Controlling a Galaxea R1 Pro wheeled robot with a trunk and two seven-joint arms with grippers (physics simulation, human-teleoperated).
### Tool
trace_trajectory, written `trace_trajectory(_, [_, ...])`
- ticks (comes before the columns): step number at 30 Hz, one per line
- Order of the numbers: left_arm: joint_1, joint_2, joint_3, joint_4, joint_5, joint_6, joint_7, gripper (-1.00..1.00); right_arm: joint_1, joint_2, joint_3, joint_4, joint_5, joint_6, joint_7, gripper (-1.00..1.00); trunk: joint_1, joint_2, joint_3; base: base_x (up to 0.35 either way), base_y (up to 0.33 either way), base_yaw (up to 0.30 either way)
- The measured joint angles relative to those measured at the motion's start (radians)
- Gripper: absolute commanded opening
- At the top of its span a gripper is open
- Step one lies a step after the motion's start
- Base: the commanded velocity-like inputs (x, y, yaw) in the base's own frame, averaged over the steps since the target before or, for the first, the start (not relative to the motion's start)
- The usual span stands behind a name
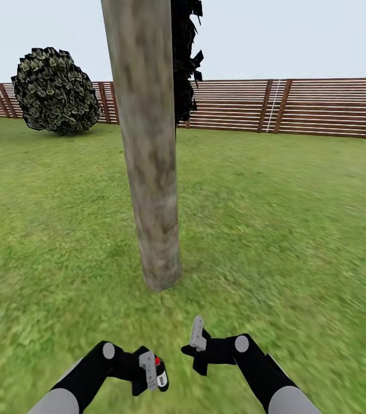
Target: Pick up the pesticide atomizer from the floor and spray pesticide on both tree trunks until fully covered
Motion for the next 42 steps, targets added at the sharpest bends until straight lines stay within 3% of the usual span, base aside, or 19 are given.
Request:
trace_trajectory(14, [0.000,-0.033,-0.003,-0.029,-0.002,0.000,0.002,-1.00,0.000,0.017,0.002,0.004,0.001,-0.002,0.003,-1.00,0.000,0.000,0.000,0.000,0.000,0.000])
trace_trajectory(23, [0.001,-0.050,-0.003,-0.028,0.000,-0.001,0.043,-1.00,0.000,0.018,0.002,0.005,0.002,-0.002,0.003,-1.00,0.000,0.000,0.000,0.000,0.000,0.000])
trace_trajectory(33, [0.002,-0.051,-0.003,-0.028,0.002,-0.005,0.045,-1.00,0.000,0.018,0.002,0.005,0.002,-0.002,0.003,-1.00,0.000,0.000,0.000,0.000,0.000,0.000])
trace_trajectory(42, [0.002,-0.077,-0.003,-0.029,0.002,-0.006,0.045,-1.00,0.000,0.018,0.002,0.005,0.002,-0.002,0.003,-1.00,0.000,0.000,0.000,0.000,0.000,0.000])
